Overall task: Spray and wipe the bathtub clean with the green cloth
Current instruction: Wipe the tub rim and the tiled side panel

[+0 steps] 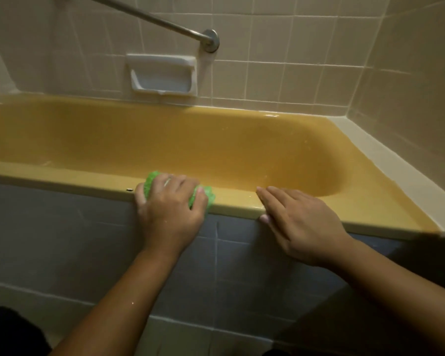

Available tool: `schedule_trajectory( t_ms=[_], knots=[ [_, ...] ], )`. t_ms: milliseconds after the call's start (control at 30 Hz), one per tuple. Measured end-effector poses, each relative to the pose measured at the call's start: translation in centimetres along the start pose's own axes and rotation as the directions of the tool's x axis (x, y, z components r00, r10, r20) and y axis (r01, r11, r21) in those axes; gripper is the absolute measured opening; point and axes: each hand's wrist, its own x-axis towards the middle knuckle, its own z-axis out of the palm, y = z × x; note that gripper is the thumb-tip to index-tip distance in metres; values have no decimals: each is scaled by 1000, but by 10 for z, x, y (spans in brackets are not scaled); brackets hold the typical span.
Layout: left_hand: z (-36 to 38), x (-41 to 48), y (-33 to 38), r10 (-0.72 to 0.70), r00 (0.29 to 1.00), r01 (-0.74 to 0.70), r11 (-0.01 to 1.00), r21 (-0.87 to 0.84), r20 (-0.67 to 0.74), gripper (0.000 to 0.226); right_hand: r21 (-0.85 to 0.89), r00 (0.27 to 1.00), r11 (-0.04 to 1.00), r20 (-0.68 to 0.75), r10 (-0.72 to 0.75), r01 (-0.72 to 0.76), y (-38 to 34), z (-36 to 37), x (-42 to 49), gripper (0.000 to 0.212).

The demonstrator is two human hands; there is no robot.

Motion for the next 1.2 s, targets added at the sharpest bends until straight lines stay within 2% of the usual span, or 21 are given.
schedule_trajectory(
  t_ms=[67, 100, 200, 267, 300, 433, 500, 600, 667, 733, 800, 900, 967, 1000, 1067, 1133, 1200],
  knots=[
    [2, 4, 4, -95, 995, 95, 995, 19, -32, 29, 19, 997, 1000, 71, -17, 15, -11, 1, 17, 60],
    [3, 4, 15, -97, 995, 98, 995, 30, -30, 29, 25, 995, 999, 99, -23, 20, -16, 3, 26, 62],
    [4, -5, 37, 61, 997, -61, 998, -9, -39, 27, 40, 988, 999, 151, -42, 36, -24, 5, 43, 66],
    [3, -4, 18, 150, 988, -151, 988, -17, -35, 29, 61, 978, 997, 198, -62, 51, -22, 4, 46, 65],
    [2, -3, 1, 148, 988, -148, 989, 0, -47, 30, 68, 974, 996, 216, -65, 52, -21, 2, 45, 62],
    [1, 11, -39, -149, 985, 151, 988, 16, -89, 28, 79, 973, 996, 226, -52, 35, -26, -3, 53, 55],
    [6, 9, -18, -199, 973, 203, 979, 26, -113, 26, 93, 974, 995, 215, -67, 48, -34, 0, 61, 54],
    [12, -4, 20, -9, 990, 4, 1000, -31, -142, 25, 150, 973, 987, 211, -94, 62, -39, 6, 71, 53],
    [11, -4, 17, 99, 984, -105, 994, -34, -145, 25, 170, 967, 982, 224, -123, 86, -38, 5, 74, 56],
    [7, -1, -6, 148, 981, -151, 988, -13, -127, 25, 151, 959, 983, 249, -138, 103, -38, 3, 74, 61],
    [6, 4, -42, 93, 986, -93, 996, 3, -137, 25, 134, 957, 985, 255, -136, 104, -40, 1, 75, 62],
    [1, 17, -84, -155, 974, 157, 988, -5, -162, 26, 150, 954, 984, 265, -137, 99, -50, -1, 87, 62],
    [1, 19, -76, -261, 947, 267, 964, 6, -189, 24, 167, 953, 979, 258, -160, 119, -64, 3, 104, 61],
    [1, 17, -64, -247, 950, 253, 967, 6, -192, 22, 171, 953, 976, 249, -173, 132, -71, 6, 112, 59],
    [2, 9, -48, -102, 978, 104, 995, -2, -181, 21, 182, 951, 971, 239, -194, 152, -84, 10, 125, 57],
    [0, 8, -64, 39, 985, -44, 999, -21, -170, 23, 181, 945, 969, 251, -211, 168, -91, 13, 134, 59],
    [-2, 14, -105, 23, 984, -23, 1000, 0, -175, 27, 166, 940, 971, 267, -212, 172, -94, 12, 140, 59]
  ],
)
